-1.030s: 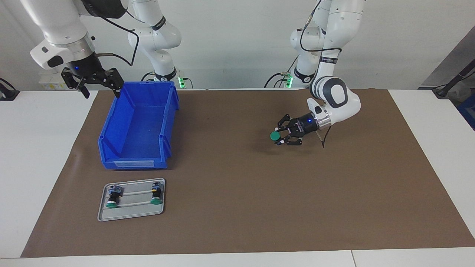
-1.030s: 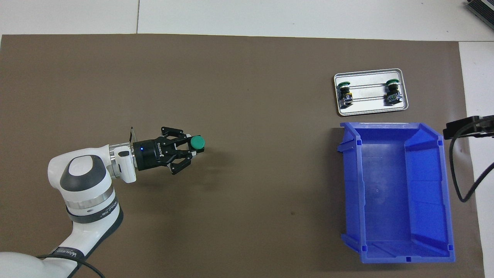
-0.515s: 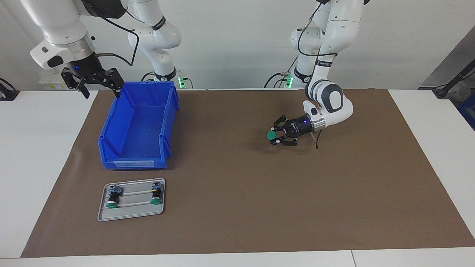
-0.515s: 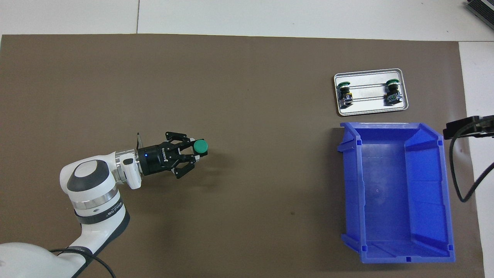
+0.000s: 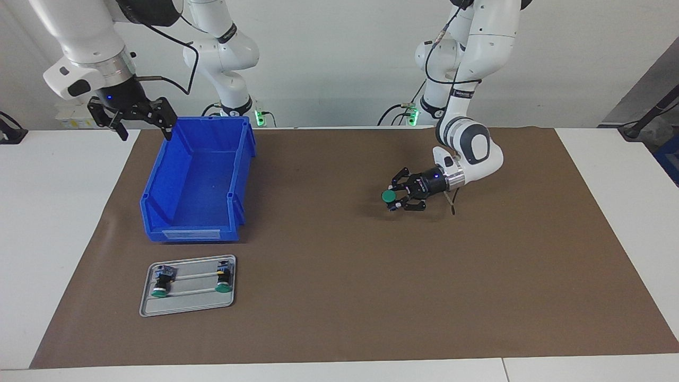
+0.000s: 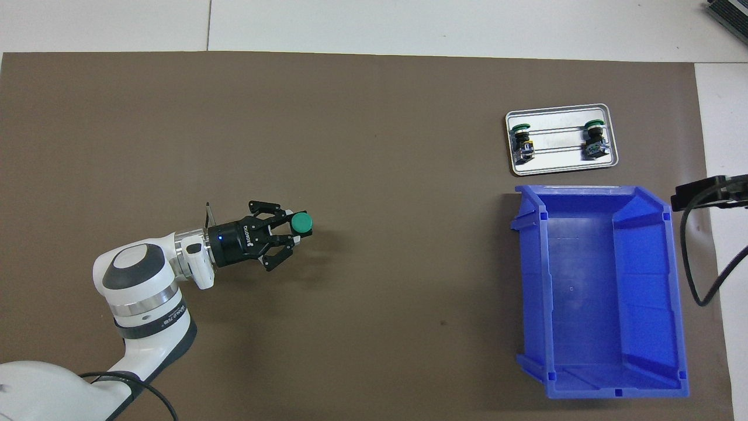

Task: Place and press button with both arms
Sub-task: 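Carry the button back toward the table center with the left gripper, then lower the button onto the table and open the left gripper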

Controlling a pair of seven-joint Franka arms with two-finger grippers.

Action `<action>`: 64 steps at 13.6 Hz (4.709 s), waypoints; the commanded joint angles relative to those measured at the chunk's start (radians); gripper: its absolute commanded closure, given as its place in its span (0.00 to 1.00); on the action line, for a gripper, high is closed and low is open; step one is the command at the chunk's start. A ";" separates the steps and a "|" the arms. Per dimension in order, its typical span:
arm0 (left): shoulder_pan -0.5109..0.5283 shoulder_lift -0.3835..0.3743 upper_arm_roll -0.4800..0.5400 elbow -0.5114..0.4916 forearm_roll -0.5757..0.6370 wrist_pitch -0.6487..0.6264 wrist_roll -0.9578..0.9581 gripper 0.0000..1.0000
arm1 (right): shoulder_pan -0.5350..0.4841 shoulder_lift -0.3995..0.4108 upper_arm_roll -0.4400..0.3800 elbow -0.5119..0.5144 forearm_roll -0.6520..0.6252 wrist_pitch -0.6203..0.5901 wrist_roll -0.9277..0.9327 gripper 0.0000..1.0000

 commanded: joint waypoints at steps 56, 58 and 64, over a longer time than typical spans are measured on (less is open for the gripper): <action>0.082 0.093 0.006 -0.136 -0.012 -0.174 0.317 0.01 | -0.011 0.000 0.004 -0.001 0.008 -0.003 -0.023 0.00; 0.091 0.092 0.007 -0.145 -0.009 -0.191 0.315 0.01 | -0.011 0.000 0.005 -0.001 0.008 -0.002 -0.023 0.00; 0.182 0.093 0.009 -0.107 0.107 -0.183 0.220 0.03 | -0.011 0.000 0.004 -0.001 0.008 -0.003 -0.023 0.00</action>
